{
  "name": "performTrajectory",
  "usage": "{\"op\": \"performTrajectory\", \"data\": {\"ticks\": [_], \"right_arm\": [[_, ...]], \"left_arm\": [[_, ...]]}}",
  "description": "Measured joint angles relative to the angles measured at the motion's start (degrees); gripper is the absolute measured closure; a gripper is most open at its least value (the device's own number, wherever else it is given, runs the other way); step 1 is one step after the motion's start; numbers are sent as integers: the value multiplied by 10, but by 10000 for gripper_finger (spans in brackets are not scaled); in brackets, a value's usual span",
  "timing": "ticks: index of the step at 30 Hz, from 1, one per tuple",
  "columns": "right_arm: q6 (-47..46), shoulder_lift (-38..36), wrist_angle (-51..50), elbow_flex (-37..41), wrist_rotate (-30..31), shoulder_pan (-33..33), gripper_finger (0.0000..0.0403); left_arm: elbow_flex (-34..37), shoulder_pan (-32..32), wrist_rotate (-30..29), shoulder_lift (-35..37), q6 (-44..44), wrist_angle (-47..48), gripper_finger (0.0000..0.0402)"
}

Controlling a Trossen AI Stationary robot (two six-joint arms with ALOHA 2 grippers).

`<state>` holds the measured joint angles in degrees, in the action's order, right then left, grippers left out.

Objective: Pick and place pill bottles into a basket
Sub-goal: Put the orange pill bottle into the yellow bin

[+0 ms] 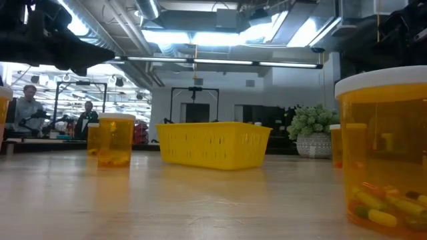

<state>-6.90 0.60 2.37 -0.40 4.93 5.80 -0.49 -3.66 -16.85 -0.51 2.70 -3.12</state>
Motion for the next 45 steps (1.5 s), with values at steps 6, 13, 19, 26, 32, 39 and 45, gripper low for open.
{"op": "performTrajectory", "data": {"ticks": [6, 13, 19, 26, 32, 39, 45], "right_arm": [[122, 0, 11, 0, 20, 0, 396], [134, 0, 42, 0, 100, 0, 396], [134, 0, 42, 0, 105, 0, 396], [135, 0, 42, 0, 106, 0, 396], [132, 0, 42, 0, 106, 0, 396], [131, 0, 48, 0, 107, 0, 396], [124, 0, 61, 0, 133, 0, 396]], "left_arm": [[0, 0, 18, 0, 12, 3, 333], [0, 0, 6, 0, 47, 2, 252], [0, 0, -29, 0, 47, -1, 177], [0, 0, -46, 0, 58, -3, 127], [-4, 0, -74, 0, 4, 4, 129], [-28, 0, -144, -10, -50, 79, 130], [-54, 0, -166, -49, -66, 114, 130]]}}
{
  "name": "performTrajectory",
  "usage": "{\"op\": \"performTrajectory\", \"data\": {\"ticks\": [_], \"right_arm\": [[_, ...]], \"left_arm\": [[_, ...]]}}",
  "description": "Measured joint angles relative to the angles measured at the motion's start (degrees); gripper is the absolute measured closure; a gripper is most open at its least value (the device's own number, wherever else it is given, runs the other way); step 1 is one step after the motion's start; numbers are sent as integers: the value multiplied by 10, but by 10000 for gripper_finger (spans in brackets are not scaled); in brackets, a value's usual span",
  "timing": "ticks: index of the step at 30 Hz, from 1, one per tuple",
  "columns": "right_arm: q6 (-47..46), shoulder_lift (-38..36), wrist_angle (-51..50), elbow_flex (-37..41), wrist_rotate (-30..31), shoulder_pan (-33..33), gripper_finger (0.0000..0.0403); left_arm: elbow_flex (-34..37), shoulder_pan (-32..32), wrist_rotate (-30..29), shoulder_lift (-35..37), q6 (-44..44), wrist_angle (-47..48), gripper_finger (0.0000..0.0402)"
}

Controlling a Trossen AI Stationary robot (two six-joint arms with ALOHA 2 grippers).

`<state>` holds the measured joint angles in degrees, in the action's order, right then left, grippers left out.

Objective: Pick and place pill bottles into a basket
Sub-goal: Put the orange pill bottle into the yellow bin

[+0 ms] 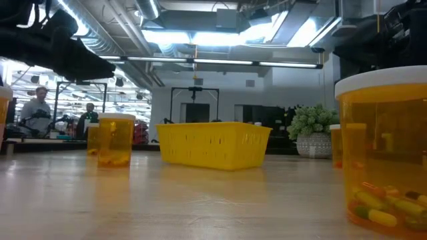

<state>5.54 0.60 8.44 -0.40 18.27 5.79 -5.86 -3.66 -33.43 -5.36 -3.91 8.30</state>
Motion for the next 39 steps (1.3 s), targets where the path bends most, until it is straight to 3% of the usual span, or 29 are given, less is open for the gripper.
{"op": "performTrajectory", "data": {"ticks": [10, 17, 25, 39], "right_arm": [[-7, 0, -6, 0, 1, 0, 396], [9, 0, -6, 0, 1, 0, 396], [26, 0, -6, 0, 3, 0, 396], [27, 0, -6, 0, 3, 0, 396]], "left_arm": [[-78, 0, -5, -114, -70, 91, 130], [-141, 0, 78, -194, -136, 201, 130], [-217, 0, 86, -255, -218, 325, 130], [-198, -30, 108, -348, -389, 341, 130]]}}
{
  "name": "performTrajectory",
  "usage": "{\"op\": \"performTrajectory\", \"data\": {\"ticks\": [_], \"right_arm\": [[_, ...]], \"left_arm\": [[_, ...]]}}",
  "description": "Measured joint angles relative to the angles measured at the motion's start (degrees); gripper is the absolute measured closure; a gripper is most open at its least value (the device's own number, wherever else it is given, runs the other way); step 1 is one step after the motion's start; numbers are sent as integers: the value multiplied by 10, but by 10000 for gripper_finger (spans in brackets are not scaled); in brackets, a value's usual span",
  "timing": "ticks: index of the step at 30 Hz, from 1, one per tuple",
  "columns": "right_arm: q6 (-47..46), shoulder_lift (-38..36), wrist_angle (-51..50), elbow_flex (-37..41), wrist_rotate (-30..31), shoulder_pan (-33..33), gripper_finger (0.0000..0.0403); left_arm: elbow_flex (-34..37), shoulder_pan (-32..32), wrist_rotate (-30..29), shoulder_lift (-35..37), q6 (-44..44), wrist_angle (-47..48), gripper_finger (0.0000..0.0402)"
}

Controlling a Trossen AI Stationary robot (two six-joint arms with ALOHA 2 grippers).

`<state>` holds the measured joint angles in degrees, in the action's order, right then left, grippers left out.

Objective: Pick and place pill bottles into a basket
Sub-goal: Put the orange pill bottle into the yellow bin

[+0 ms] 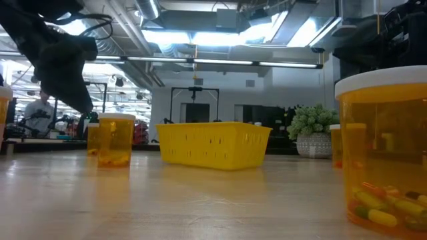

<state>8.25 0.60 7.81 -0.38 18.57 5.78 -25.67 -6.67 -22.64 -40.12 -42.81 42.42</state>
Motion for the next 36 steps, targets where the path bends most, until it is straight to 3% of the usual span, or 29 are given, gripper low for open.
{"op": "performTrajectory", "data": {"ticks": [11, 18, 24, 32, 36], "right_arm": [[0, 0, -6, 0, -1, 0, 396], [0, 0, -9, 0, -1, 0, 396], [0, 0, -34, 0, -2, 0, 396], [0, 0, -34, 0, -1, 0, 396], [-2, 0, -34, 0, -1, 0, 396]], "left_arm": [[0, -39, -26, -40, -101, 43, 130], [0, -79, -148, -90, -148, 46, 130], [0, -112, -170, -152, -216, 46, 130], [0, -153, -246, -258, -323, 43, 130], [0, -152, -249, -298, -360, 41, 130]]}}
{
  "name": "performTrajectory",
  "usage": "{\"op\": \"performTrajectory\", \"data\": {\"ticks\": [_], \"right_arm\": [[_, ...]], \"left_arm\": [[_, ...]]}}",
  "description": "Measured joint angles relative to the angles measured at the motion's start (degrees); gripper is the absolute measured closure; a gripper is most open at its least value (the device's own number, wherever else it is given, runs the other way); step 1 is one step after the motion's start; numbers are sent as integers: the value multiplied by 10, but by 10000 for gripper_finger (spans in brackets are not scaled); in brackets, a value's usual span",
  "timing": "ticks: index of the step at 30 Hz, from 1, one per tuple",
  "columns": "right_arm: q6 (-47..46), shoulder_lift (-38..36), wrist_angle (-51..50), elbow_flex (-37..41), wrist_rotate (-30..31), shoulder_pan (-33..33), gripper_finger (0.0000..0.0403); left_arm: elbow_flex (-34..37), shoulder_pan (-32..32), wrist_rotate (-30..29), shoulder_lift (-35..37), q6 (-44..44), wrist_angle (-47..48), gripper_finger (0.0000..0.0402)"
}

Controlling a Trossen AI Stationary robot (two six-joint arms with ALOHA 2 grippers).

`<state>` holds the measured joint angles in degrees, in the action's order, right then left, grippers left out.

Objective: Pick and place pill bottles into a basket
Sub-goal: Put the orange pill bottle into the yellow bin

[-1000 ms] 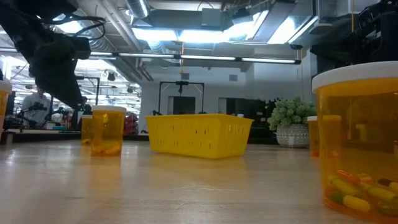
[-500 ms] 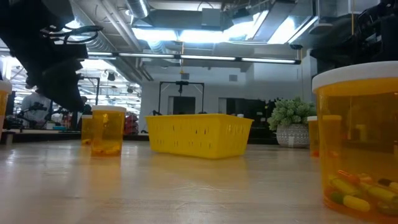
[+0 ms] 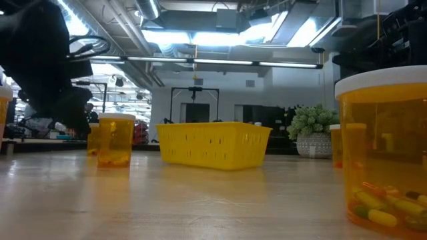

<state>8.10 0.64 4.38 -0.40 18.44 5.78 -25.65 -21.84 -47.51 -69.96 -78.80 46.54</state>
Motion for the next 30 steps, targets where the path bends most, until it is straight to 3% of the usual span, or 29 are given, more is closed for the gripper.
{"op": "performTrajectory", "data": {"ticks": [15, 30], "right_arm": [[-3, 0, 1, 0, 0, 0, 396], [-3, 0, 1, 0, 0, 0, 396]], "left_arm": [[0, 33, -38, -32, -29, -37, 130], [1, 111, -30, -32, 91, -110, 130]]}}
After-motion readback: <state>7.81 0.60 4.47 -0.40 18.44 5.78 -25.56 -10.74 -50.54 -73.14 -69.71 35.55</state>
